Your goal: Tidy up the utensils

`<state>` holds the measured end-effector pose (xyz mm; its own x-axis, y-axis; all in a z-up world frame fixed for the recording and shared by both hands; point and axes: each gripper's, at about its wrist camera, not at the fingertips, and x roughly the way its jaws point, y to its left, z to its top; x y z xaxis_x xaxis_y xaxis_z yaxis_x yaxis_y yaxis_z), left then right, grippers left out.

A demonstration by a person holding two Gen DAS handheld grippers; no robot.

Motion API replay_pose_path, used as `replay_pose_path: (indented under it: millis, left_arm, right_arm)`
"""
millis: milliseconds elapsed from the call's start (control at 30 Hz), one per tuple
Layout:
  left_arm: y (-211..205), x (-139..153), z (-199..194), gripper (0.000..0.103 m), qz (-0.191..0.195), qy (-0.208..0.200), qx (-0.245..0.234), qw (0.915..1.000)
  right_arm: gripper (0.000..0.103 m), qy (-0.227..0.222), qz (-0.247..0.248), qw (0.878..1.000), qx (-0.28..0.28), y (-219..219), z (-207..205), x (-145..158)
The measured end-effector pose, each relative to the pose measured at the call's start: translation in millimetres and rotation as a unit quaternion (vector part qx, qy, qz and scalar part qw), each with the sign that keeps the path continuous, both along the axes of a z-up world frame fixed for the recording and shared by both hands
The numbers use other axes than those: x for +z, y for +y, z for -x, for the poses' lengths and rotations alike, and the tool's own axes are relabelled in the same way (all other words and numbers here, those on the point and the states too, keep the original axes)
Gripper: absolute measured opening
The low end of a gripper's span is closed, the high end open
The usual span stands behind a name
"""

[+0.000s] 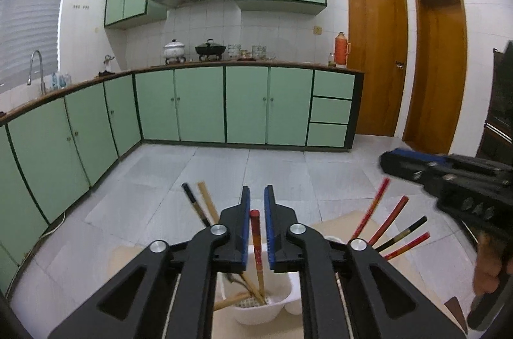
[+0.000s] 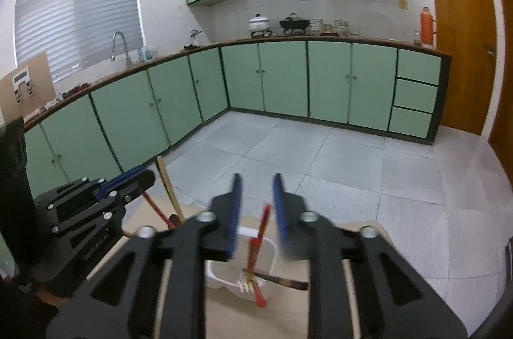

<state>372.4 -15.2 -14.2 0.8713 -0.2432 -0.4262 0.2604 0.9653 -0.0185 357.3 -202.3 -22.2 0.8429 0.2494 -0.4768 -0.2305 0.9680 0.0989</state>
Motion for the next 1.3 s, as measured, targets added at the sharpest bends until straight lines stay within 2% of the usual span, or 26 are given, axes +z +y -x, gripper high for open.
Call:
replay_pose_path:
  millis: [100, 167, 233, 267, 333, 433, 667, 1000, 1300]
  left_arm:
    - [9.0, 8.2, 6.6, 0.024, 0.009, -0.005, 0.007, 0.9999]
    - [13.4, 16.5, 15.3, 0.04, 0.012, -0.016, 0.011, 0.9997]
    - [17.0, 26.1, 26.7, 0.054, 0.012, -0.03, 0.017, 0.9993]
    - [18.6, 29.9, 32.7, 0.061, 0.013, -0.036, 0.019, 0.9991]
    - [22.7, 39.4, 50.4, 0.068, 0.02, -0.051, 0.023, 0.9982]
    - [26.3, 49.7, 71.2, 0.076, 0.021, -0.067, 0.023, 0.9972]
    - [33.8, 63.4, 128.3, 0.095, 0.021, -0.098, 0.036, 0.9943]
    - [31.3, 62.3, 193.8, 0.097, 0.016, -0.096, 0.031, 0.9948]
    - [33.9, 63.6, 229.2, 0.097, 0.022, -0.092, 0.037, 0.9948]
  right_arm:
    - [0.031, -0.011, -0.006, 1.0, -0.012, -10.2, 6.9, 10.0]
    - [0.039, -0.024, -0.005, 1.0, -0.02, -15.1, 16.2, 18.6]
    - [0.055, -0.039, -0.003, 0.999, -0.031, -18.5, 29.3, 27.4]
    - [0.058, -0.044, -0.001, 0.998, -0.036, -20.6, 34.1, 30.3]
    - [0.07, -0.06, 0.005, 0.997, -0.047, -24.4, 50.4, 36.1]
    - [0.084, -0.082, 0.013, 0.994, -0.065, -30.1, 79.3, 40.4]
    - [0.097, -0.104, 0.019, 0.99, -0.093, -43.4, 137.4, 39.1]
    - [0.098, -0.103, -0.008, 0.993, -0.061, -39.2, 201.2, 37.2]
    - [0.098, -0.105, 0.005, 0.994, -0.043, -21.3, 237.6, 40.5]
